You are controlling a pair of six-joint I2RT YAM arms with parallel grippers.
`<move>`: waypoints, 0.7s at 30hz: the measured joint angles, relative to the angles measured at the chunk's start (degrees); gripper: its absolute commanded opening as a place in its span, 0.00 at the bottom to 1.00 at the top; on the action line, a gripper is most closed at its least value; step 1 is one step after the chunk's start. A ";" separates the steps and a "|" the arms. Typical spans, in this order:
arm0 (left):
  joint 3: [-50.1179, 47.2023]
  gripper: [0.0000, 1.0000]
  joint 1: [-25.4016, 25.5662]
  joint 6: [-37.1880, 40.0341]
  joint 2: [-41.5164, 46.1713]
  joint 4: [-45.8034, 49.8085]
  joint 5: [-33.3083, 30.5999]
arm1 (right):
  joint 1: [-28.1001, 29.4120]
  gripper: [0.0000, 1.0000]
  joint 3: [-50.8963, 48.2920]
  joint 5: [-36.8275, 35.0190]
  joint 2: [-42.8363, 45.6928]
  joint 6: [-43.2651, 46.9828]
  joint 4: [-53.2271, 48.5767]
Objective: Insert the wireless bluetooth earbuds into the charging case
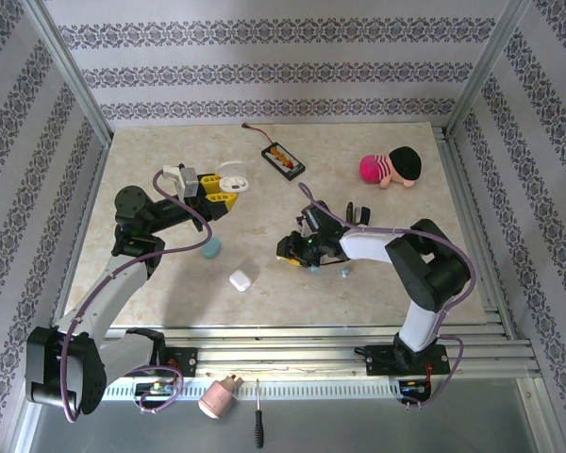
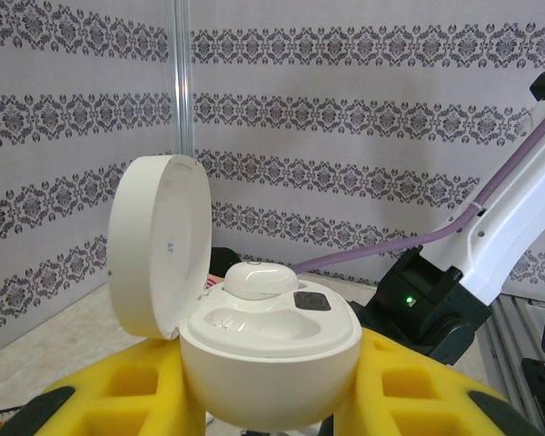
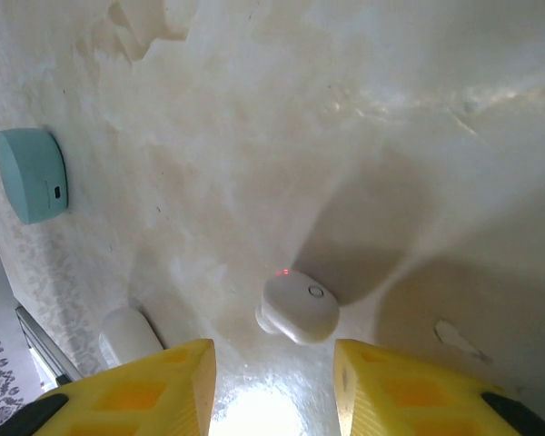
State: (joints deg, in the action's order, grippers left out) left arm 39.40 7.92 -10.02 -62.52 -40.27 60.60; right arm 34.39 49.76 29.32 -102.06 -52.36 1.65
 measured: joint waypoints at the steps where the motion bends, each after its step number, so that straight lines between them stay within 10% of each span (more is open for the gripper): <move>1: 0.00 0.25 0.00 0.00 0.00 0.00 0.00 | 0.00 0.39 0.48 0.07 -0.48 0.02 0.09; 21: 0.00 0.24 0.00 0.87 0.57 0.68 0.15 | -0.90 0.38 8.26 0.17 -6.29 3.34 -1.73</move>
State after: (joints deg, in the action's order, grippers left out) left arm 39.40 7.92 -9.15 -61.95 -39.59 60.75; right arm 33.50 58.02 29.50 -108.36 -49.01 -0.08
